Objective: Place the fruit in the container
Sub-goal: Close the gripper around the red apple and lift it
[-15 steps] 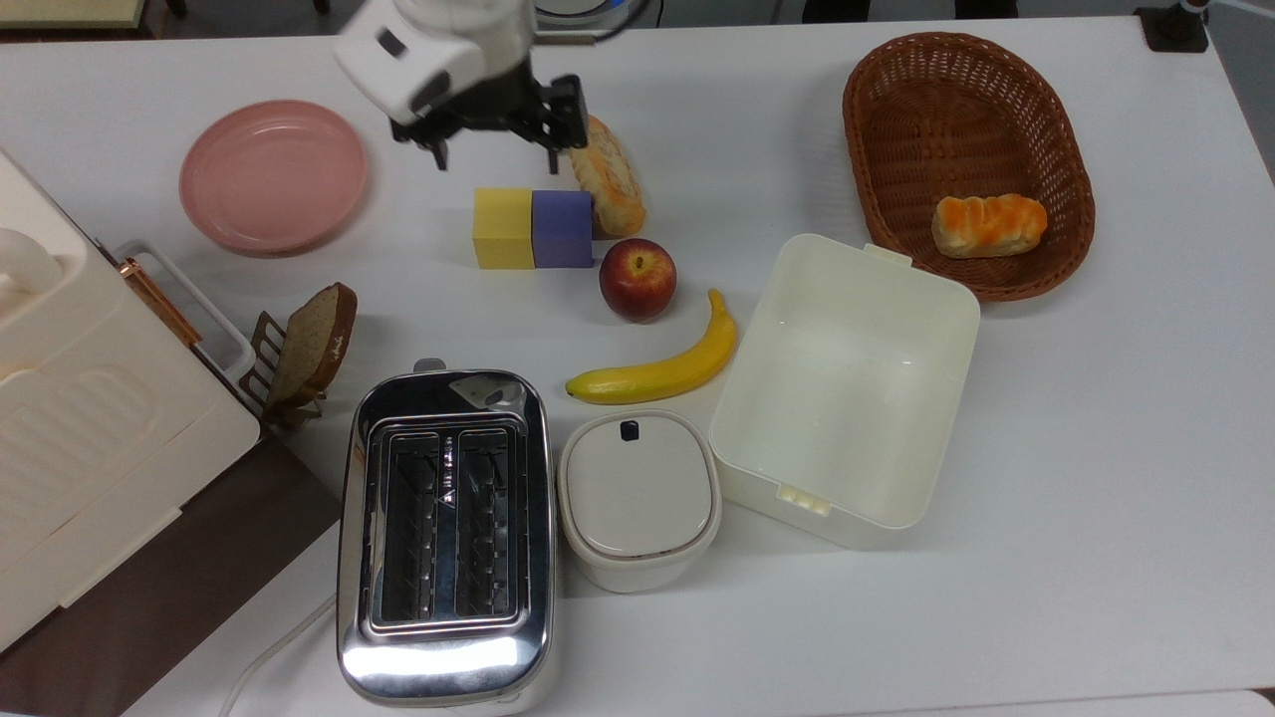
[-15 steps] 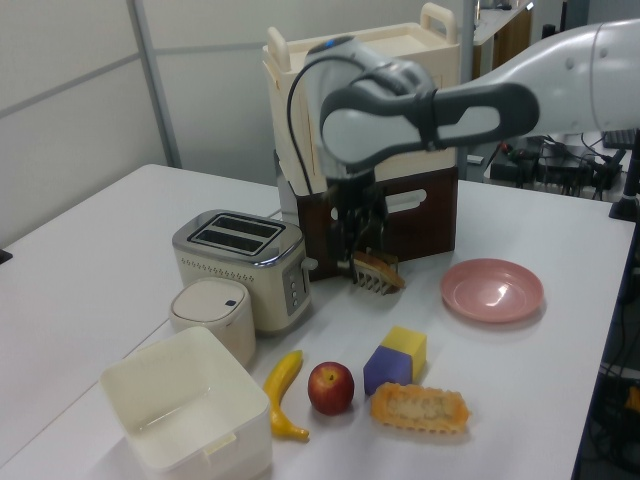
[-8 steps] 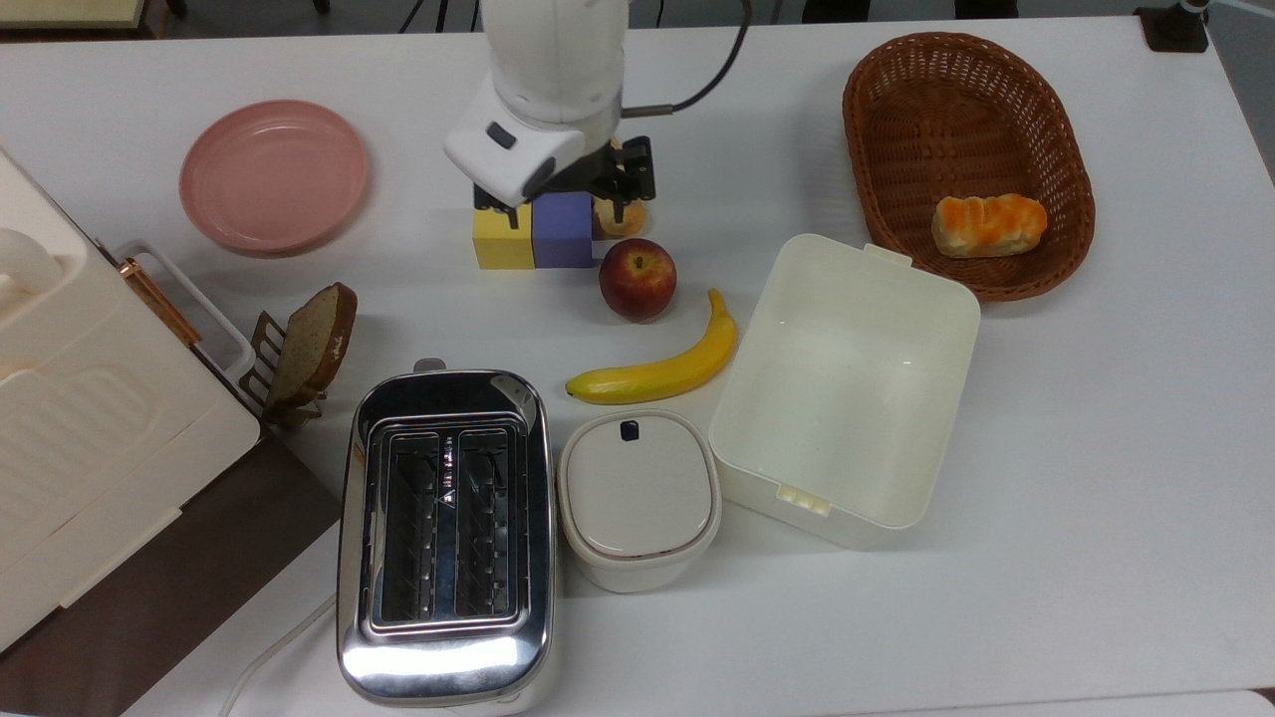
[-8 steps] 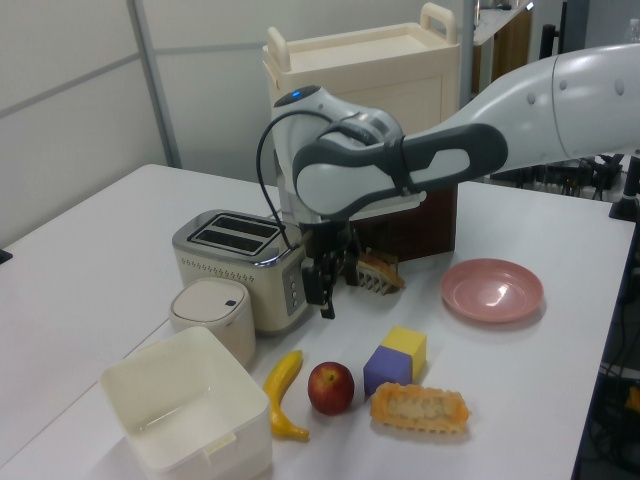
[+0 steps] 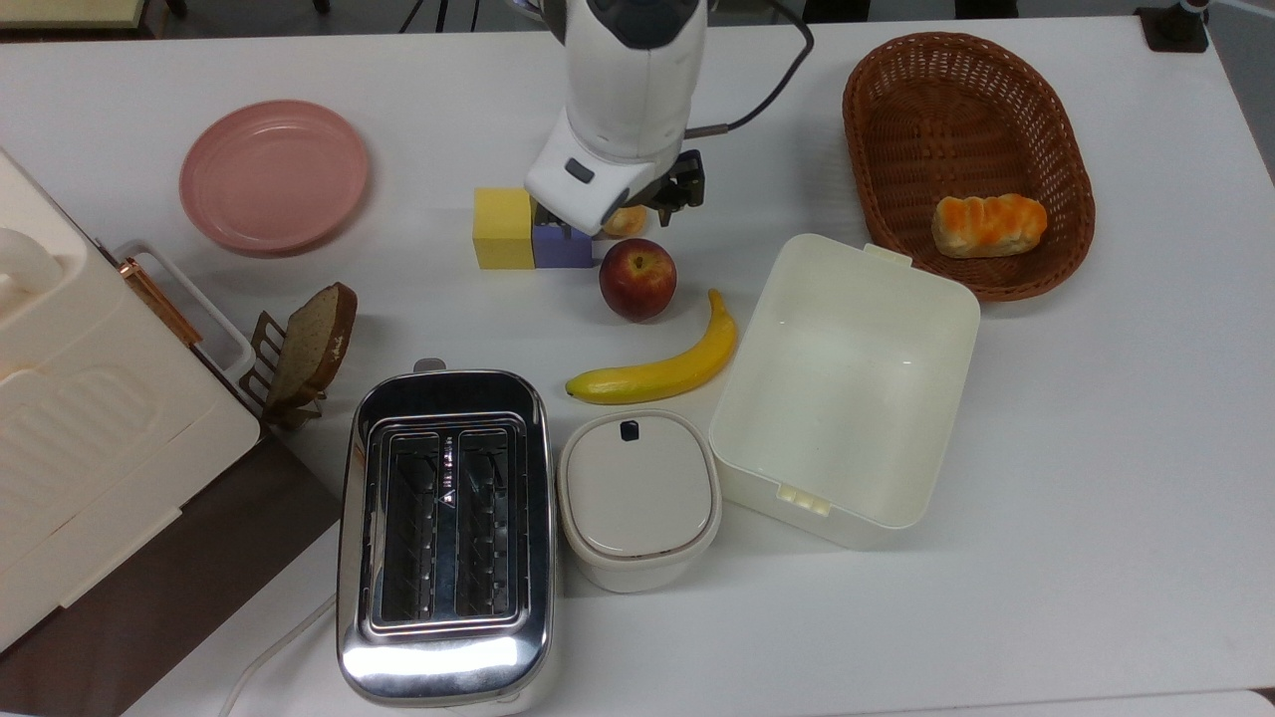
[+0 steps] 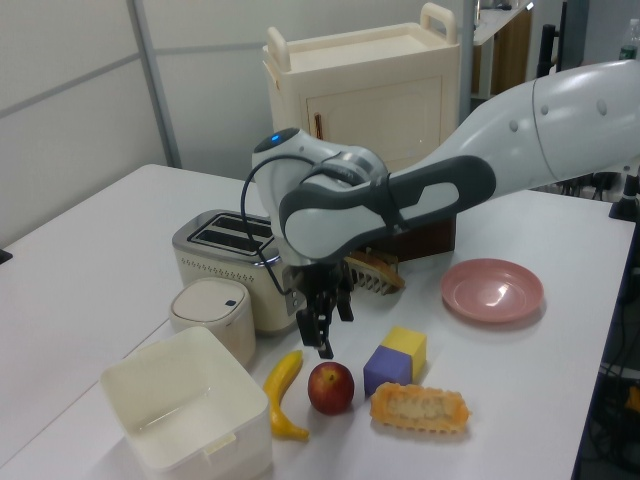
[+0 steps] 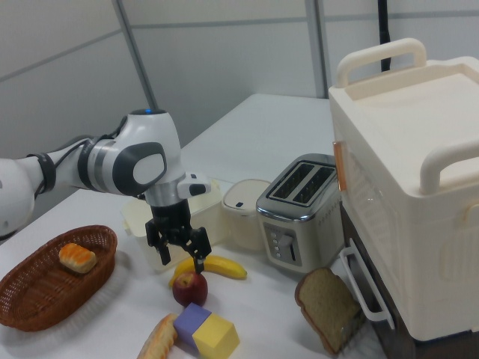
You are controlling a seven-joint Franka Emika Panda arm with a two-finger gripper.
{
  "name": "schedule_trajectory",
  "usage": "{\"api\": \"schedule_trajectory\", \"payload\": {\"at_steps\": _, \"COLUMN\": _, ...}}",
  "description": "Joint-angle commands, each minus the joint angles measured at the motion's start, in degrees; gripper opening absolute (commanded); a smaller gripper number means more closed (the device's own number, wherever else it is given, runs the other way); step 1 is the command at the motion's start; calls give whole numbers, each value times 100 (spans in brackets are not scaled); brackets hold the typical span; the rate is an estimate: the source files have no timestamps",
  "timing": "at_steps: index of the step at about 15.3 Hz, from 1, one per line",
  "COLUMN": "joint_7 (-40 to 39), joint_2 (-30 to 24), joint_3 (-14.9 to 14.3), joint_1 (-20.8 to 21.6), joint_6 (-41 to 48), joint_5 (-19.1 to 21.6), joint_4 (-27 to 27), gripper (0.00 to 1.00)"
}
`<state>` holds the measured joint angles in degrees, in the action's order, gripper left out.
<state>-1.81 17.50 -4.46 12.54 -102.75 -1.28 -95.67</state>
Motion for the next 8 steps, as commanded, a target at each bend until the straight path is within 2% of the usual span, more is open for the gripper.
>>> {"api": "schedule_trajectory", "payload": {"at_steps": 1, "joint_7": -205, "joint_2": 332, "joint_3": 32, "joint_1": 99, "joint_6": -437, "joint_5": -21, "joint_4": -136, "gripper": 100}}
{"api": "schedule_trajectory", "payload": {"at_steps": 8, "joint_7": 110, "joint_2": 763, "joint_3": 59, "joint_1": 292, "joint_6": -869, "joint_5": -179, "joint_4": -127, "gripper": 100}}
